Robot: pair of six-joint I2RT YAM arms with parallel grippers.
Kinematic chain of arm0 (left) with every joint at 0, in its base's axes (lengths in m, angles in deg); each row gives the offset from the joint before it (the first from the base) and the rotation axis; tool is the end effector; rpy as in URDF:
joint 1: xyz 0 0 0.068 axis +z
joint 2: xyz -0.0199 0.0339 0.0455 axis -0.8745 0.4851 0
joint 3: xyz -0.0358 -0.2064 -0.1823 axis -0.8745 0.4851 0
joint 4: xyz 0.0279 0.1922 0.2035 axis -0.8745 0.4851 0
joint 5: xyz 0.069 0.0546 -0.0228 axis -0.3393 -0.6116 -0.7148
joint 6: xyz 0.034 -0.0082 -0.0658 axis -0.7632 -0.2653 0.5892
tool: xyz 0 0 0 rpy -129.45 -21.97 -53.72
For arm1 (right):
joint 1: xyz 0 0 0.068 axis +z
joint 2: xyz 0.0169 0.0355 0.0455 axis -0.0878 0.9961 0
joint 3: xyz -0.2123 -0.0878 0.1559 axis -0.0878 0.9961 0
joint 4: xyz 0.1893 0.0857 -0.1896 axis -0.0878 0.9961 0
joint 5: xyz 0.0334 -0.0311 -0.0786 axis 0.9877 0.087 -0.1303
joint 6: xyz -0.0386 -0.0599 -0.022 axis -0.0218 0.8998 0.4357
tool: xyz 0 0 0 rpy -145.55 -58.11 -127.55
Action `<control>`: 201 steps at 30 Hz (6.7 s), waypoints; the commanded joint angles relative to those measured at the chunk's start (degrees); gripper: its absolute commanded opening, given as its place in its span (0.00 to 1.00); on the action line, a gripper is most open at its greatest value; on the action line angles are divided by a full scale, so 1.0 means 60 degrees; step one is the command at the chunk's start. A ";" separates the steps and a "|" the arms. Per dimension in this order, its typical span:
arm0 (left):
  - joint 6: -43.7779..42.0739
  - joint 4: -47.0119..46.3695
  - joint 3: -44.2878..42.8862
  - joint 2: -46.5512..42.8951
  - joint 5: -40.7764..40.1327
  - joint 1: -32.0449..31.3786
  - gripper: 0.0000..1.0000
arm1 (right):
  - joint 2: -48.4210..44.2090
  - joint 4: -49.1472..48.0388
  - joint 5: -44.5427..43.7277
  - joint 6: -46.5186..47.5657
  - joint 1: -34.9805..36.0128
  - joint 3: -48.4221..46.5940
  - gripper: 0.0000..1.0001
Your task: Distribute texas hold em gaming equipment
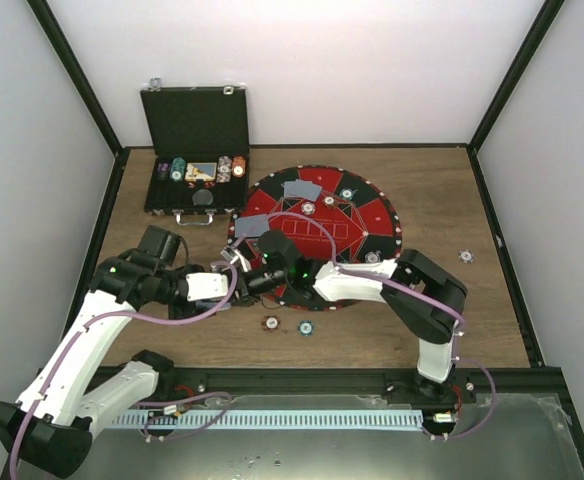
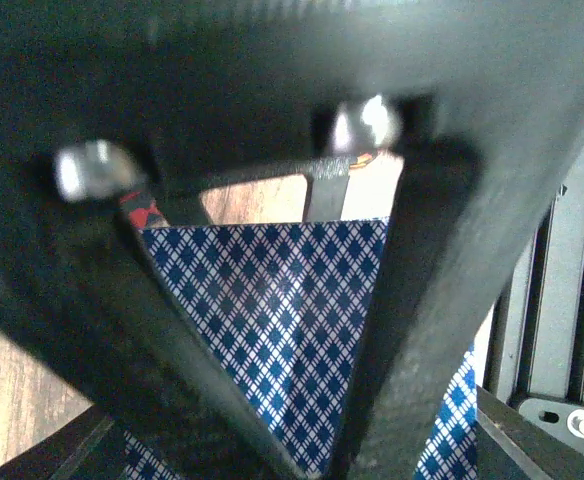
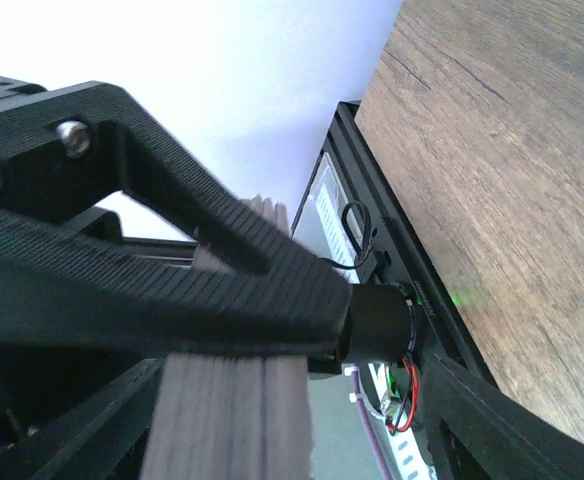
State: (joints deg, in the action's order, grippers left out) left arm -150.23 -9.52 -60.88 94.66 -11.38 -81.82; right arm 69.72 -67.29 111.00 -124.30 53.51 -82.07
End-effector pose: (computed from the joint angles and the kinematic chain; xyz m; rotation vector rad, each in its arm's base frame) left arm 0.1477 -0.0804 0.2705 1.7993 1.9525 -0.2980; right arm 0.1871 0.3936 0.1942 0.6626 -2.3304 -1.9599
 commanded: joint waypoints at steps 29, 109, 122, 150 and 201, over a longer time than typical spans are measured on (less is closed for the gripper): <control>-0.0067 -0.0059 -0.0357 0.0159 0.0236 -0.0025 0.08 | -0.1089 -0.0214 0.0360 -0.0143 -0.0788 0.1321 0.57; -0.0355 -0.0082 0.0246 -0.0138 -0.0375 -0.0027 0.08 | -0.4013 0.5693 0.0675 0.4261 -0.8570 0.4469 0.01; -0.0396 -0.0034 0.0036 -0.0073 -0.0364 -0.0028 0.08 | -0.4412 0.7993 -0.2339 0.4816 -0.8576 0.4210 0.40; -0.0219 0.0023 -0.0289 0.0062 -0.0034 -0.0018 0.08 | -0.3338 0.2091 -0.1285 0.0218 -0.0534 0.1446 0.89; -0.0244 0.0067 -0.0382 0.0153 0.0128 -0.0016 0.08 | -0.0953 -0.1905 0.0781 -0.1200 -0.1013 0.1849 0.55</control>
State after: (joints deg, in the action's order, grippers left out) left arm -151.52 -8.47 -61.42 95.73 -12.65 -82.09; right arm 67.60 -81.98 116.64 -132.63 48.07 -71.01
